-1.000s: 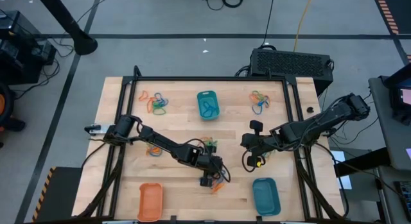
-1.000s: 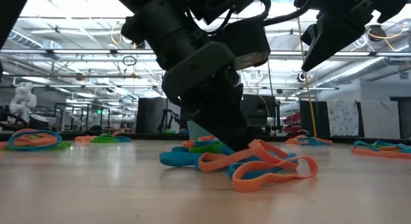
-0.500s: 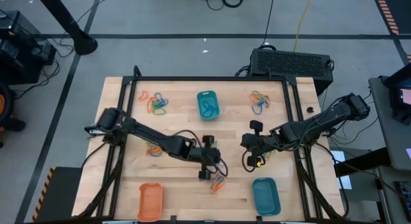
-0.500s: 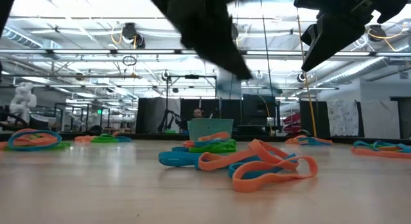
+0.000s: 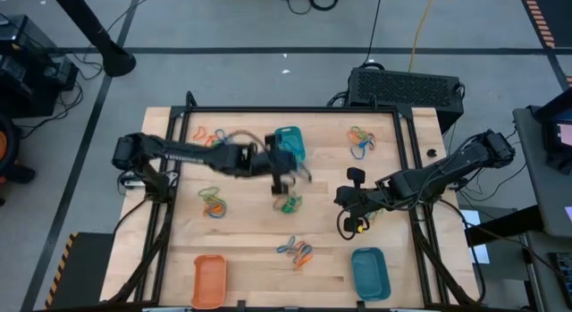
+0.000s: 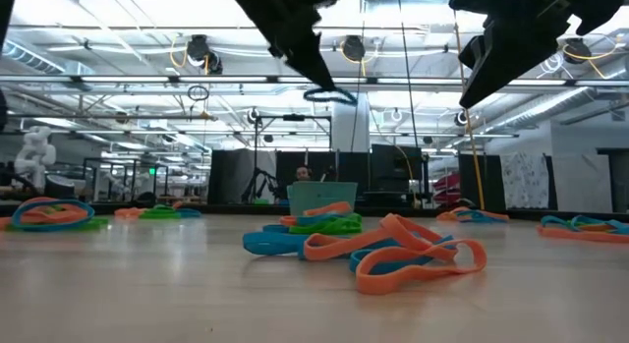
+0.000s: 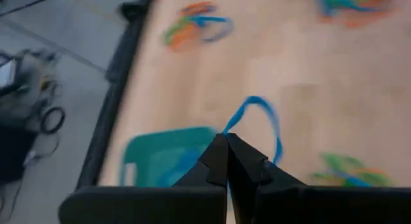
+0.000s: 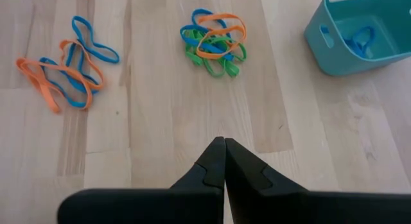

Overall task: Sort rubber bands into baskets
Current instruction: Put the blue rubber band into the top blue bin

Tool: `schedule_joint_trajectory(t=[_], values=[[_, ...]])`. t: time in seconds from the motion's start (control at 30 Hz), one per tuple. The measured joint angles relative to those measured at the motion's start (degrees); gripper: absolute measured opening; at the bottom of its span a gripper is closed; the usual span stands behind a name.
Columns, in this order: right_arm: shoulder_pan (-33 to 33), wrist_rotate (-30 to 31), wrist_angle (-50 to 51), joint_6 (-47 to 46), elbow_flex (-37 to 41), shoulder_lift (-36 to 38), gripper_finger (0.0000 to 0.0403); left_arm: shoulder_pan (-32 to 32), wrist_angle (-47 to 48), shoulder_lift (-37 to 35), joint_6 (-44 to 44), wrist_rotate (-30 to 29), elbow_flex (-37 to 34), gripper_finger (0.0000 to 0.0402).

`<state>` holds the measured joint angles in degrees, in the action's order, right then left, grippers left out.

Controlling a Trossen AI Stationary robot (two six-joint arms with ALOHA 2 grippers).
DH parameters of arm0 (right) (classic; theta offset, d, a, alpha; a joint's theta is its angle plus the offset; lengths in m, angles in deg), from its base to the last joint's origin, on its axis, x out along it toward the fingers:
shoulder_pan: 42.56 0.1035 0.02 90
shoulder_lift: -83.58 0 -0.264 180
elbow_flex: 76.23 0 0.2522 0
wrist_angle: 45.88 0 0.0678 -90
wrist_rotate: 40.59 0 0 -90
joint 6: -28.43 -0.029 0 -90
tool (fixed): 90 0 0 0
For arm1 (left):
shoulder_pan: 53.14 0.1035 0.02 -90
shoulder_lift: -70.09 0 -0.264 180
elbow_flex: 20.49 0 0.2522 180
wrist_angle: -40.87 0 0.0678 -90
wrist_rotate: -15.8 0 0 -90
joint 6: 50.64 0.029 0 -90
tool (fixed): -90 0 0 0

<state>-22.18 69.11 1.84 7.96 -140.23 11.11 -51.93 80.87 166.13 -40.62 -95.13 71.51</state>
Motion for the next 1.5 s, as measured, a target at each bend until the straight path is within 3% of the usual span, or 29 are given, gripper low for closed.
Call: schedule_joint_trajectory(t=[0.27,0.47,0.83,1.17,1.5], values=[[0.0,0.0,-1.0,1.7,0.0,0.0,0.0,14.7,0.2,1.0,0.9,7.3,0.0,0.0001],[0.0,0.0,-3.1,4.7,0.0,0.0,0.0,20.4,-0.2,1.0,-0.4,12.9,0.0,0.0001],[0.0,0.0,-3.2,5.7,0.0,0.0,0.0,21.2,-1.6,1.0,-0.6,14.8,0.0,0.0002],[0.0,0.0,-3.2,5.7,0.0,0.0,0.0,21.2,-3.2,1.0,-0.7,14.8,0.0,0.0035],[0.0,-0.1,-3.2,5.6,0.0,0.0,0.0,21.2,-3.1,1.0,-0.6,16.5,0.0,0.0038]])
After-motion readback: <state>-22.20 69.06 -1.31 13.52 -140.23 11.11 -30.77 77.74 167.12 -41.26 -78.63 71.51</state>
